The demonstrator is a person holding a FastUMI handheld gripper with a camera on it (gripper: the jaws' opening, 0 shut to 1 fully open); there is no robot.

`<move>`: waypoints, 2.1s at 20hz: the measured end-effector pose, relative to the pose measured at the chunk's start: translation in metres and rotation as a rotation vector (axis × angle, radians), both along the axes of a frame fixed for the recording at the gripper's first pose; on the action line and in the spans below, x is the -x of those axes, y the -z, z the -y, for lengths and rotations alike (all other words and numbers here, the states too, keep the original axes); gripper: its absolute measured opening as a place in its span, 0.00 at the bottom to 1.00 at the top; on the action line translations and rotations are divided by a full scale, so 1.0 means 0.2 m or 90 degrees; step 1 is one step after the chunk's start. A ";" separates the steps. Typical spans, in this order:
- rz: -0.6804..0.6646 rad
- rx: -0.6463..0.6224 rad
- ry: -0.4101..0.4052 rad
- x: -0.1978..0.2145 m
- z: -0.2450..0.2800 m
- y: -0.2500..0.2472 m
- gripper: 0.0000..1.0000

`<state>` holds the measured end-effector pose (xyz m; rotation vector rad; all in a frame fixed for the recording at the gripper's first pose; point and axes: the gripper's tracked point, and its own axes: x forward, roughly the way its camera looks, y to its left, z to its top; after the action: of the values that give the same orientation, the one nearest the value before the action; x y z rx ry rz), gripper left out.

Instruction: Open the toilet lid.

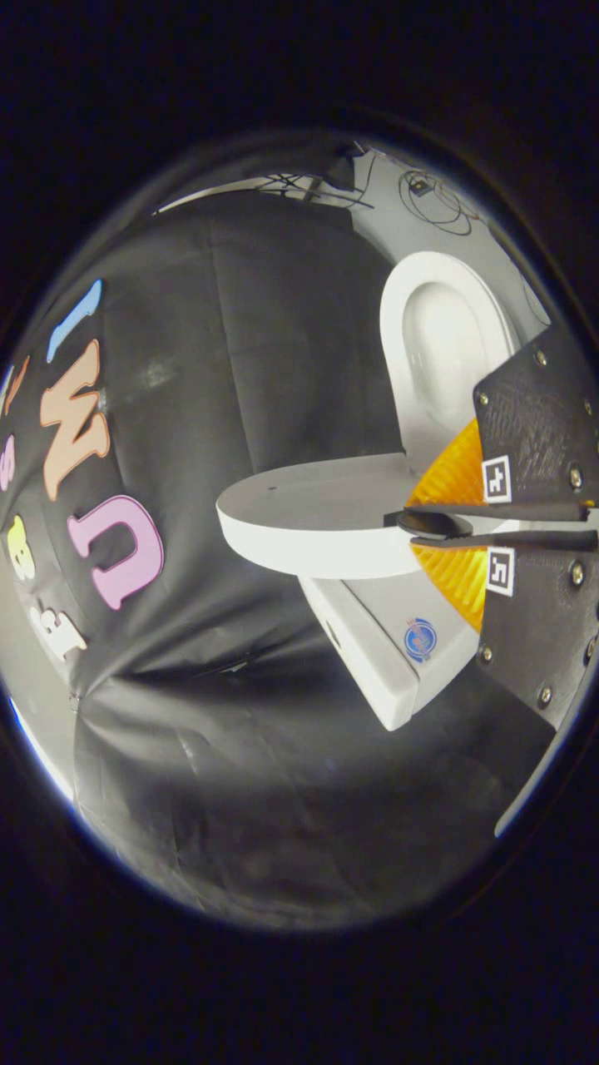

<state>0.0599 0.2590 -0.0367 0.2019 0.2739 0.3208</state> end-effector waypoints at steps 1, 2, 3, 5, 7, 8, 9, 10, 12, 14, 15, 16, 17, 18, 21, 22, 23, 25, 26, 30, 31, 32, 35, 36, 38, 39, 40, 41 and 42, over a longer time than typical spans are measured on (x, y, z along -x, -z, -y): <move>-0.001 -0.004 -0.001 0.00 -0.01 0.00 0.05; 0.000 -0.005 -0.003 0.00 -0.01 0.00 0.05; 0.001 -0.001 -0.006 0.00 -0.02 0.00 0.05; 0.005 0.007 -0.009 0.01 -0.04 0.00 0.05; 0.005 0.004 -0.009 0.00 -0.05 0.00 0.05; 0.004 0.007 -0.012 0.01 -0.06 0.00 0.05; 0.009 0.009 -0.015 0.01 -0.06 0.00 0.05; 0.010 0.008 -0.018 0.02 -0.06 0.00 0.05; -0.001 -0.009 -0.016 0.01 -0.07 0.00 0.05; 0.008 -0.004 -0.017 0.01 -0.07 0.00 0.05; 0.012 -0.002 -0.015 0.01 -0.08 0.00 0.05; 0.013 0.001 -0.014 0.01 -0.09 0.00 0.05; 0.014 0.009 -0.014 0.02 -0.10 0.01 0.05; 0.021 0.023 -0.014 0.02 -0.11 0.01 0.05; 0.046 0.075 -0.008 0.03 -0.15 0.00 0.05; 0.055 0.090 -0.006 0.04 -0.16 0.00 0.05; 0.058 0.105 -0.003 0.04 -0.17 0.01 0.05; 0.069 0.142 0.000 0.03 -0.20 0.00 0.05; 0.076 0.153 -0.001 0.04 -0.22 0.00 0.05; 0.087 0.169 -0.011 0.03 -0.30 0.01 0.05; 0.090 0.173 -0.012 0.03 -0.29 0.01 0.05; 0.091 0.175 -0.013 0.03 -0.29 0.00 0.05; 0.094 0.173 -0.016 0.03 -0.31 0.01 0.05; 0.098 0.182 -0.018 0.03 -0.31 0.01 0.05; 0.109 0.214 -0.027 0.04 -0.30 0.00 0.05; 0.115 0.225 -0.030 0.04 -0.31 0.01 0.05; 0.125 0.235 -0.032 0.03 -0.30 0.00 0.05; 0.130 0.238 -0.034 0.03 -0.30 0.00 0.05; 0.136 0.237 -0.037 0.03 -0.30 0.00 0.05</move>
<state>0.0537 0.3183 -0.0363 -0.2064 0.1244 0.3398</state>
